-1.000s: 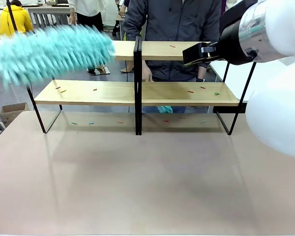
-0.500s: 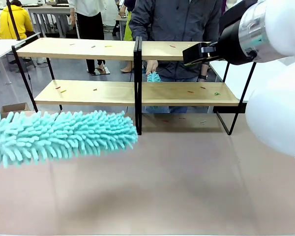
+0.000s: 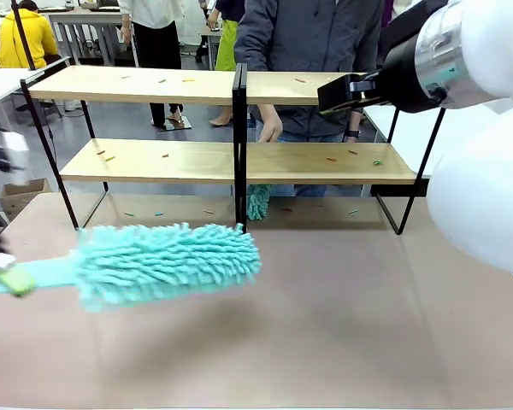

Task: Clean the shelves.
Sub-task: Clean a randomly selected level of the Shelf with the Duster.

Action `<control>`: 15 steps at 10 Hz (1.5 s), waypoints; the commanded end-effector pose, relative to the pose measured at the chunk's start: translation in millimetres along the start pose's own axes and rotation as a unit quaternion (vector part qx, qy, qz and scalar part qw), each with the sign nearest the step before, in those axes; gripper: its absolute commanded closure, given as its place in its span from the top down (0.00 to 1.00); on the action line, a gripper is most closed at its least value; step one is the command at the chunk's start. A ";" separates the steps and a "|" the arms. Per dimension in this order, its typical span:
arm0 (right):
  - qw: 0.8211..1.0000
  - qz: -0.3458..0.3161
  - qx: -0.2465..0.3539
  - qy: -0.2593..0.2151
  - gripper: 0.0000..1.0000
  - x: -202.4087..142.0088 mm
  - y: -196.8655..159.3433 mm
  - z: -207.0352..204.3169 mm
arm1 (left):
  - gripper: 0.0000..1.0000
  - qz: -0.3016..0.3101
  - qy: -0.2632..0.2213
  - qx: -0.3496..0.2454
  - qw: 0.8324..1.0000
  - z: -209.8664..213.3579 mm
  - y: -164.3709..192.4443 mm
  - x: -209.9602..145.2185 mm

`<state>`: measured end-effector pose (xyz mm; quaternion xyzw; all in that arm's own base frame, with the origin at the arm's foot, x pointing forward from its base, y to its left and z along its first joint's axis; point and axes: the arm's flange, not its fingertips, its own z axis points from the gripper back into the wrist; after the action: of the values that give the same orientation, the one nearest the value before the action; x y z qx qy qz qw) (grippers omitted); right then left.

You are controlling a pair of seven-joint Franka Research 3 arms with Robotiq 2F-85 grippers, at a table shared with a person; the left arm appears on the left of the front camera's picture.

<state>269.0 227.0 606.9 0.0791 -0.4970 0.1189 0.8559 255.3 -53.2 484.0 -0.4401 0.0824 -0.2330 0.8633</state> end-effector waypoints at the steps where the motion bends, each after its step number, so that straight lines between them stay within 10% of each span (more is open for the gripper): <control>1: 1.000 -0.001 0.000 0.000 1.00 0.8 -0.4 -0.3 | 0.13 0.040 -0.041 0.041 0.998 -48.3 4.0 65.8; 4: 1.000 -0.001 0.000 0.000 1.00 0.8 -0.4 -0.3 | 0.13 0.060 -0.046 0.043 0.996 -51.5 7.3 91.5; 7: 1.000 -0.001 0.000 0.000 1.00 0.8 -0.4 -0.3 | 0.13 0.002 0.127 -0.089 0.988 31.5 7.4 -4.0; 11: 1.000 -0.001 0.000 0.000 1.00 0.8 -0.4 -0.3 | 0.13 -0.044 -0.078 -0.154 0.984 131.5 25.3 -102.5; 15: 1.000 -0.001 0.000 0.000 1.00 0.8 -0.4 -0.3 | 0.13 -0.019 -0.277 -0.177 0.944 161.9 44.8 -144.8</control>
<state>269.4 226.8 606.8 0.0791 -0.4967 0.1186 0.8561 199.8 168.3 535.4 -0.6237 -0.0938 -0.1111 0.7680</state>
